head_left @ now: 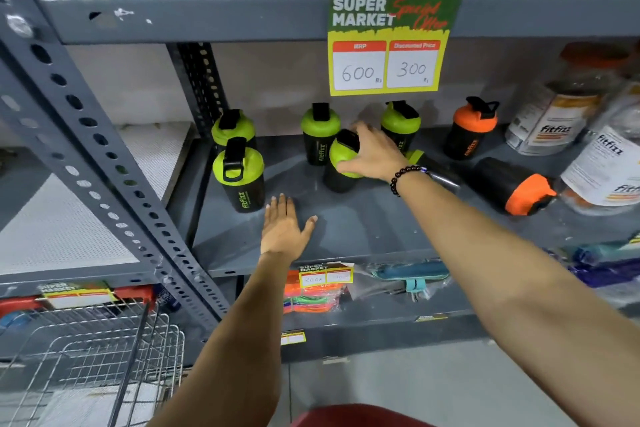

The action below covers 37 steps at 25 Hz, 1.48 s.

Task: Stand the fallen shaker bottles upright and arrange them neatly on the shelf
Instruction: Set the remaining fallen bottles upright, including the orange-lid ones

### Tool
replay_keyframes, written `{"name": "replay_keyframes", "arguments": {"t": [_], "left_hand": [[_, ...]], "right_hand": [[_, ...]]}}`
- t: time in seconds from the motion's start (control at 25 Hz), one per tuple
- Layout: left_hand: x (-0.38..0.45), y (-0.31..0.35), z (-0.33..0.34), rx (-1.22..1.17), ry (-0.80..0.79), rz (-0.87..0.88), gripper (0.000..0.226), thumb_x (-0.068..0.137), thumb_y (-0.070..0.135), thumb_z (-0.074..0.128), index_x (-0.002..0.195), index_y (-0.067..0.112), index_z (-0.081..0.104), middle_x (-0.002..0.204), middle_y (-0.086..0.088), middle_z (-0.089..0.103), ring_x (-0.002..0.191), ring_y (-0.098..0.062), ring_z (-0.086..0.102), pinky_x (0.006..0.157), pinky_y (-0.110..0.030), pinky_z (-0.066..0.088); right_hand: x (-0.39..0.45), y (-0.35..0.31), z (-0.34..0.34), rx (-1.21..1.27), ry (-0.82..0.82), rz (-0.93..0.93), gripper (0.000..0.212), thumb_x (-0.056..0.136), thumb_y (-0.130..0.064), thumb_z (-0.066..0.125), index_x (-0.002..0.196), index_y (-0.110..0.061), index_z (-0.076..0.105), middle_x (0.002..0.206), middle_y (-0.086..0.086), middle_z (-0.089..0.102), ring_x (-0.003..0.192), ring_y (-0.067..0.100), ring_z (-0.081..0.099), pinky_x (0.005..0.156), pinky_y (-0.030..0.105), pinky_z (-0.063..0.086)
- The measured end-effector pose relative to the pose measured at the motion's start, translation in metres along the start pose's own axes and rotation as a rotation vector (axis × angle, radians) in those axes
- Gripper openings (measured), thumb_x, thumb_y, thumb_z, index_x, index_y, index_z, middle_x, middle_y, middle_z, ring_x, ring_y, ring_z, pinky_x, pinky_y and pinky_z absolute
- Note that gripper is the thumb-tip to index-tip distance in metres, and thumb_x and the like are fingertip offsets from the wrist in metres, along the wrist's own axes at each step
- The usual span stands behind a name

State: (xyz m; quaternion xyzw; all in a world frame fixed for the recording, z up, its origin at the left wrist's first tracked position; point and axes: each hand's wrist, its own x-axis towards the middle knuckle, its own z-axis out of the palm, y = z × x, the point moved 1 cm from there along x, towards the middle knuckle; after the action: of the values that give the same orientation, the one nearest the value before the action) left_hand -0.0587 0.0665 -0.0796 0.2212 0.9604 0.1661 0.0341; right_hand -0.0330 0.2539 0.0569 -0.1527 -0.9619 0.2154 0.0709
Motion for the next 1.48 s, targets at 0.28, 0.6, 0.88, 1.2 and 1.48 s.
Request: {"name": "replay_keyframes", "arguments": {"t": [0.28,0.6,0.88,1.2,1.48], "left_hand": [[0.002,0.000,0.001,-0.024,0.016,-0.008,0.073,0.094,0.053,0.032,0.146,0.005,0.017,0.158,-0.014,0.015,0.147,-0.027,0.006,0.123,-0.038,0.005],[0.002,0.000,0.002,-0.019,0.034,-0.004,0.072,0.093,0.053,0.032,0.146,0.006,0.018,0.158,-0.014,0.017,0.147,-0.028,0.007,0.122,-0.037,0.005],[0.002,0.000,0.003,-0.010,0.018,-0.003,0.072,0.093,0.053,0.031,0.146,0.005,0.018,0.158,-0.014,0.017,0.147,-0.028,0.007,0.122,-0.038,0.005],[-0.019,0.050,0.010,-0.029,0.116,0.180,0.057,0.093,0.044,0.041,0.130,0.000,0.046,0.135,-0.020,0.053,0.130,-0.034,0.043,0.117,-0.038,0.024],[-0.007,0.123,0.038,-0.070,0.007,0.267,0.061,0.095,0.043,0.039,0.140,0.002,0.034,0.149,-0.016,0.037,0.143,-0.027,0.025,0.118,-0.034,0.019]], "right_hand": [[0.028,-0.033,0.008,-0.075,-0.049,0.170,0.063,0.072,-0.054,0.066,0.116,-0.009,0.056,0.123,0.013,0.061,0.114,0.030,0.058,0.079,0.028,0.043],[0.035,-0.045,0.014,-0.154,-0.099,0.233,0.063,0.072,-0.062,0.062,0.107,-0.009,0.061,0.114,0.011,0.065,0.104,0.027,0.061,0.070,0.028,0.041],[0.033,-0.044,0.015,-0.171,-0.167,0.237,0.073,0.068,-0.070,0.060,0.113,-0.013,0.060,0.122,0.010,0.063,0.101,0.027,0.059,0.072,0.028,0.041],[0.010,0.035,-0.023,0.007,0.155,0.430,0.062,0.087,-0.057,0.043,0.117,-0.005,0.056,0.125,0.017,0.060,0.117,0.036,0.056,0.089,0.037,0.046],[-0.022,0.124,-0.020,-0.166,-0.083,0.211,0.073,0.073,-0.040,0.072,0.135,-0.016,0.041,0.130,0.019,0.045,0.122,0.040,0.046,0.097,0.045,0.046]]}}
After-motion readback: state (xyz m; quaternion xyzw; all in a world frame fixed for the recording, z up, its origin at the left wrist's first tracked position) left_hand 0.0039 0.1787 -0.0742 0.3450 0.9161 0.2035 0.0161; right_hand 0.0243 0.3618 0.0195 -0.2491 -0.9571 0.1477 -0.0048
